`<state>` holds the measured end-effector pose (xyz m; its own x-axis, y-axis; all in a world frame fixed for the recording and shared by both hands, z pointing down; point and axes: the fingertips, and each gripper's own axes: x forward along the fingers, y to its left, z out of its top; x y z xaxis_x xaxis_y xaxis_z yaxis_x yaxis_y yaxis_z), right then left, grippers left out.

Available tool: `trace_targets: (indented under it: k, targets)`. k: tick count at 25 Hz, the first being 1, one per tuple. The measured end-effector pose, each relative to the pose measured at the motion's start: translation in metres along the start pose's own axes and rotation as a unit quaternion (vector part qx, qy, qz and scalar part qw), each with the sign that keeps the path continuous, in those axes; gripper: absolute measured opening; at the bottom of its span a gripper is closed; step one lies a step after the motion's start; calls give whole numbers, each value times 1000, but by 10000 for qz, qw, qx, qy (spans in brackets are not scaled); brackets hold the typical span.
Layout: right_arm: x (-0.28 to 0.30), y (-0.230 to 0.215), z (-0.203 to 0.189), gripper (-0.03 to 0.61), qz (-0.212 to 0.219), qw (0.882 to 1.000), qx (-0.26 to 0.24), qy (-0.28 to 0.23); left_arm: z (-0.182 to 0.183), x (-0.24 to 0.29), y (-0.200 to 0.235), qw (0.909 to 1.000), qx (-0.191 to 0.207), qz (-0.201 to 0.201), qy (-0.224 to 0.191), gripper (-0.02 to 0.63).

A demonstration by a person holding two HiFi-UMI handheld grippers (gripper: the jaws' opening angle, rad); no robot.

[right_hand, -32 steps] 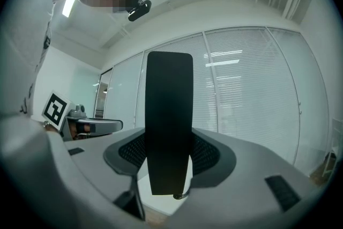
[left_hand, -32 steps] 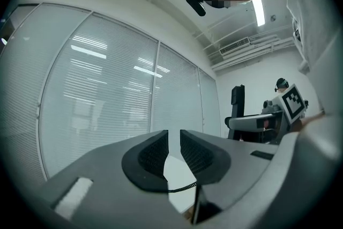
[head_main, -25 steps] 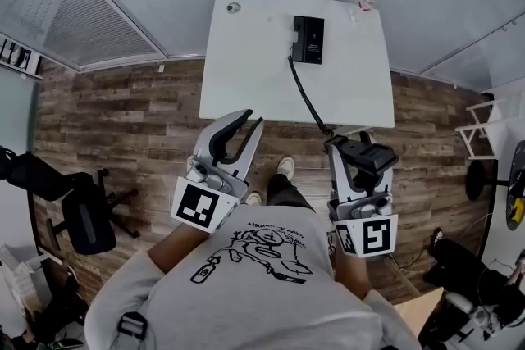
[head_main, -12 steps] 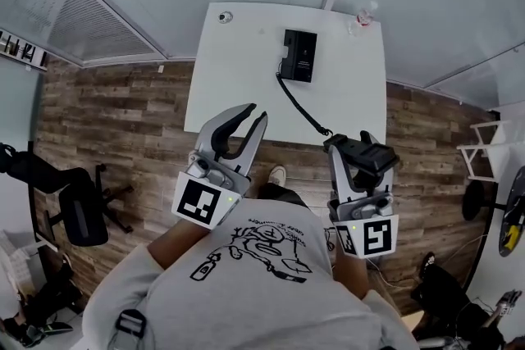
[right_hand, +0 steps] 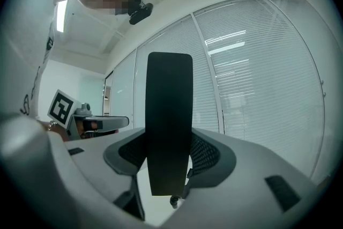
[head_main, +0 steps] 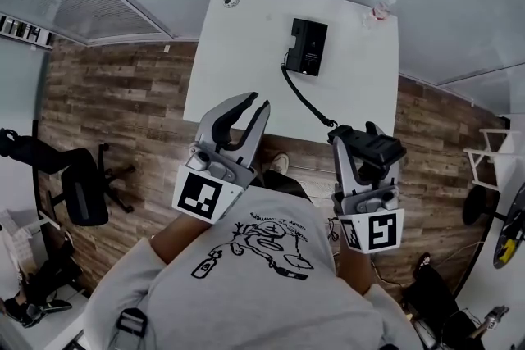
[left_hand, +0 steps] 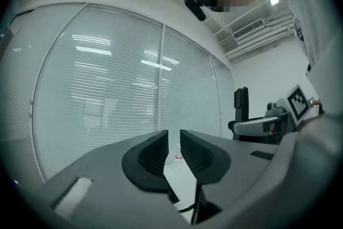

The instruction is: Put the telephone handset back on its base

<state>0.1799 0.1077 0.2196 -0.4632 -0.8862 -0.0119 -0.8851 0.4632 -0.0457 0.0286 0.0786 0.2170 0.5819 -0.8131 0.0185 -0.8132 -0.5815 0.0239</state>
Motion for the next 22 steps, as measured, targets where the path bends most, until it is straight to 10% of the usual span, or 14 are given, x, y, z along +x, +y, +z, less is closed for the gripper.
trace_targets:
  k: [22]
  targets:
    - [172, 2, -14, 209, -230, 9991, -61, 338, -8, 79, 151, 9993, -237, -290, -14, 64]
